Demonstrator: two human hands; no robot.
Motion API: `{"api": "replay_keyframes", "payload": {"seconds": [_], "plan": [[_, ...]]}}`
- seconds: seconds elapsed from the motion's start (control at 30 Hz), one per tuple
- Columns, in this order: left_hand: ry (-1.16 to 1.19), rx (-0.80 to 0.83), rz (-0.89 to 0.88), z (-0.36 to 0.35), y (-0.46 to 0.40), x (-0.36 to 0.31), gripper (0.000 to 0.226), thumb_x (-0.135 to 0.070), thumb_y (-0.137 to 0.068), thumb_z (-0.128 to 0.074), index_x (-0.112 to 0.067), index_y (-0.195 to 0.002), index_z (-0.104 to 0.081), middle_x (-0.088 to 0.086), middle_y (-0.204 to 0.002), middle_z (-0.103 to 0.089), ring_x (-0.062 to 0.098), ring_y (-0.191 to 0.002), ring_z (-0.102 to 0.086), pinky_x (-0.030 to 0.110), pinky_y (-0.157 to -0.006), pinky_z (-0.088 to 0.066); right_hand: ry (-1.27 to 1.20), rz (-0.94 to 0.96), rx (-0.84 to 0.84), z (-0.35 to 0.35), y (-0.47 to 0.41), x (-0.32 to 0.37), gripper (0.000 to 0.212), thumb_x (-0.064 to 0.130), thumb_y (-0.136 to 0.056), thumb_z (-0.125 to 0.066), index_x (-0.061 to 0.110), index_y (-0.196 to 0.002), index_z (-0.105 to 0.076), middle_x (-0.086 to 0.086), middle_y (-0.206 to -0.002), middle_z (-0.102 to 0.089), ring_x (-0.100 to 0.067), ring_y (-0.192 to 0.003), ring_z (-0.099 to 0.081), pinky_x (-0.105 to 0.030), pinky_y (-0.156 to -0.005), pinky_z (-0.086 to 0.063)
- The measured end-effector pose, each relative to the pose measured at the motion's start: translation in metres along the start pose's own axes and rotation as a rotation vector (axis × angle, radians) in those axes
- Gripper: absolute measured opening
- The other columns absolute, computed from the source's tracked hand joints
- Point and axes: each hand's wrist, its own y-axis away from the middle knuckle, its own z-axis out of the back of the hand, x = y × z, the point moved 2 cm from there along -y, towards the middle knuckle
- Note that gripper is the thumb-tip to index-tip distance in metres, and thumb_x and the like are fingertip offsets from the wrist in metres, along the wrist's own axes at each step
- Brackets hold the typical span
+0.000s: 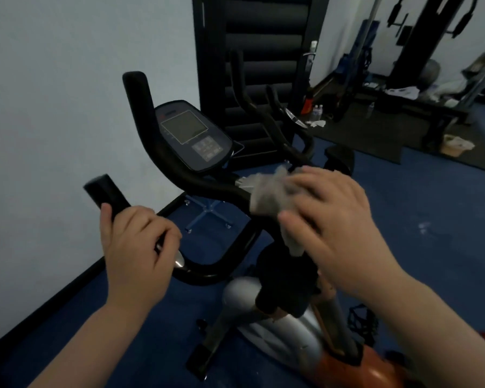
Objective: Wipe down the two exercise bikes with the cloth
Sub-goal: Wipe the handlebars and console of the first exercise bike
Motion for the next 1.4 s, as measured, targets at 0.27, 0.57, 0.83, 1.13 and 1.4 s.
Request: {"api": "replay_keyframes", "payload": {"seconds": [0.27,0.57,0.83,1.13,1.4], "plan": [[0.121,0.03,0.211,-0.007,0.012,-0.061,0.029,-0.029,-0.09,-0.045,-0.026,-0.067,-0.062,-0.016,-0.07,-0.059,0.004,-0.078,-0.055,0.049,-0.117,-0.015,-0.288,0.091,0.41,-0.032,0.043,-0.037,0.049,0.058,-0.097,-0.017,0.046,-0.14,-0.038,0.031,-0.146,-0.032,0.011,-0.138,-0.018,-0.021,-0.116,-0.017],[0.412,-0.053,0.527,-0.042,0.049,-0.137,0.019,-0.026,-0.094,-0.042,-0.022,-0.088,-0.06,-0.008,-0.085,-0.059,0.008,-0.084,-0.057,0.027,-0.074,-0.046,0.173,0.361,0.258,-0.063,0.01,-0.019,0.015,0.036,-0.097,-0.049,0.023,-0.098,-0.057,0.003,-0.084,-0.058,-0.018,-0.076,-0.054,-0.031,-0.059,-0.043],[0.402,-0.085,0.601,-0.052,0.046,-0.158,0.017,-0.014,-0.1,-0.046,-0.025,-0.096,-0.058,-0.009,-0.097,-0.057,0.002,-0.093,-0.054,0.016,-0.078,-0.042,0.132,0.308,0.349,-0.066,0.003,-0.04,0.024,0.036,-0.103,-0.027,0.019,-0.105,-0.044,-0.002,-0.098,-0.062,-0.022,-0.082,-0.062,-0.031,-0.058,-0.036],[0.292,-0.035,0.659,-0.054,0.056,-0.162,0.018,-0.032,-0.102,-0.031,-0.03,-0.104,-0.049,-0.013,-0.095,-0.053,0.0,-0.083,-0.053,0.02,-0.065,-0.041,-0.055,0.125,0.204,-0.072,0.025,-0.045,0.041,0.046,-0.097,-0.014,0.022,-0.1,-0.047,0.004,-0.09,-0.057,-0.015,-0.078,-0.057,-0.03,-0.061,-0.045],[0.119,0.275,0.663,-0.05,0.054,-0.156,0.025,-0.035,-0.1,-0.024,-0.033,-0.111,-0.046,-0.009,-0.077,-0.06,0.007,-0.067,-0.056,0.033,-0.056,-0.04,0.085,0.306,0.276,-0.082,-0.009,-0.043,0.021,0.03,-0.103,-0.035,0.016,-0.101,-0.051,-0.003,-0.088,-0.063,-0.027,-0.077,-0.064,-0.032,-0.057,-0.042]]}}
